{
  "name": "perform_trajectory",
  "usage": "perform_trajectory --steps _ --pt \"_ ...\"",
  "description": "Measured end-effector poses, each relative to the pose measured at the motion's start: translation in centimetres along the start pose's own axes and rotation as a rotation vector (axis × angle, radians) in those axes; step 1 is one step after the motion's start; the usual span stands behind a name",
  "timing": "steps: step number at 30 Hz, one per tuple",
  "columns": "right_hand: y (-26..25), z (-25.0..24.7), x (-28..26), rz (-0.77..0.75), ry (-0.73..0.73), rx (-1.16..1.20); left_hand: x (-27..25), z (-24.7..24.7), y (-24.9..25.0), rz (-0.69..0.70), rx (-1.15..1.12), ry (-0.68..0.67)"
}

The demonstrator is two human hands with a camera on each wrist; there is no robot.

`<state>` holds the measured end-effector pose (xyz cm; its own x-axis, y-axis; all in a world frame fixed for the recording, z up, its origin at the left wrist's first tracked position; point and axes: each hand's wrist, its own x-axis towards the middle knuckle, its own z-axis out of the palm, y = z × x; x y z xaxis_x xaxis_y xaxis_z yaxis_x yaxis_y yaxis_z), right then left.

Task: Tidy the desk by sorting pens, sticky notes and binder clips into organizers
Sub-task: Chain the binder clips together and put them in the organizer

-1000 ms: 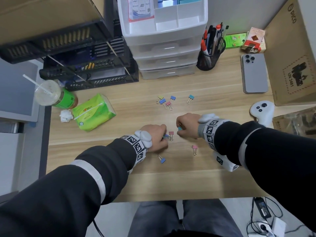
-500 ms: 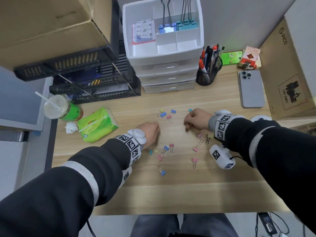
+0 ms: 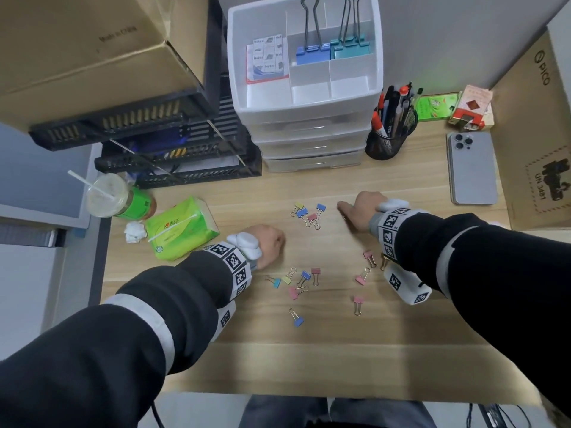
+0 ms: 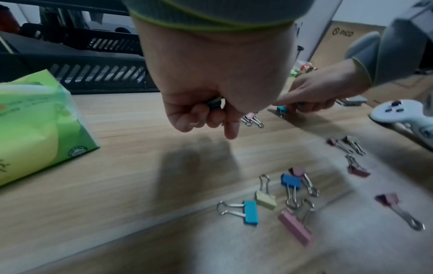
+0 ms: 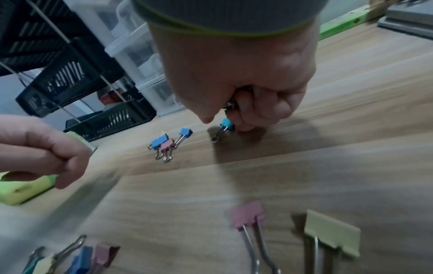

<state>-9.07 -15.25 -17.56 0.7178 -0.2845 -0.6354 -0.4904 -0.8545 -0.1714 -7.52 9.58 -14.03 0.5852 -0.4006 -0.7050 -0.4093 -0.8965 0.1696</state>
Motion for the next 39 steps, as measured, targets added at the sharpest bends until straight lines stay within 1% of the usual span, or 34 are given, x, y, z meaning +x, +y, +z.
perform_trajectory --steps 2,4,6,8,11,15,17,20,23,25,27,29,33,36,39 --pt "-0.4 -0.1 0.1 -0.011 0.016 -0.054 -0.3 0.6 -0.2 0.052 0.042 -0.084" --pt "-0.7 -0.3 0.1 -0.015 0.003 -0.079 -0.5 1.2 -0.3 0.081 0.113 -0.182" --pt "-0.6 -0.5 0.0 -0.020 -0.021 -0.061 -0.6 1.6 -0.2 0.104 0.185 -0.265" --pt "-0.5 -0.5 0.0 -0.012 -0.041 -0.002 -0.7 2.1 -0.2 0.125 0.231 -0.298" --pt "-0.3 0.0 -0.1 0.004 -0.069 0.157 -0.9 3.2 -0.1 0.145 0.269 -0.274" --pt "-0.3 0.1 -1.4 -0.028 -0.152 0.599 -1.2 4.5 0.2 0.161 0.290 -0.224" --pt "-0.3 -0.4 -2.5 -0.008 -0.212 0.741 -1.5 5.0 0.2 0.170 0.278 -0.196" --pt "0.0 -0.6 -3.4 0.043 -0.336 0.928 -1.9 5.3 0.1 0.170 0.259 -0.173" --pt "0.3 -0.2 -4.2 0.101 -0.528 1.116 -2.6 5.5 -0.6 0.147 0.225 -0.167" --pt "0.4 0.3 -4.7 0.109 -0.619 1.228 -2.8 5.2 -1.0 0.144 0.173 -0.123" --pt "0.4 0.9 -5.6 0.080 -0.630 1.308 -3.1 4.8 -1.3 0.149 0.093 -0.037" --pt "0.1 1.4 -6.8 0.023 -0.634 1.374 -3.4 4.3 -1.2 0.151 -0.012 0.082" --pt "-1.1 1.8 -9.0 -0.021 -0.685 1.486 -4.2 2.4 0.3 0.178 -0.198 0.278" --pt "-2.3 2.3 -9.9 0.019 -0.692 1.515 -4.9 0.9 2.0 0.237 -0.291 0.376" --pt "-3.3 2.9 -10.4 0.138 -0.673 1.533 -5.8 -0.4 3.6 0.300 -0.366 0.441"
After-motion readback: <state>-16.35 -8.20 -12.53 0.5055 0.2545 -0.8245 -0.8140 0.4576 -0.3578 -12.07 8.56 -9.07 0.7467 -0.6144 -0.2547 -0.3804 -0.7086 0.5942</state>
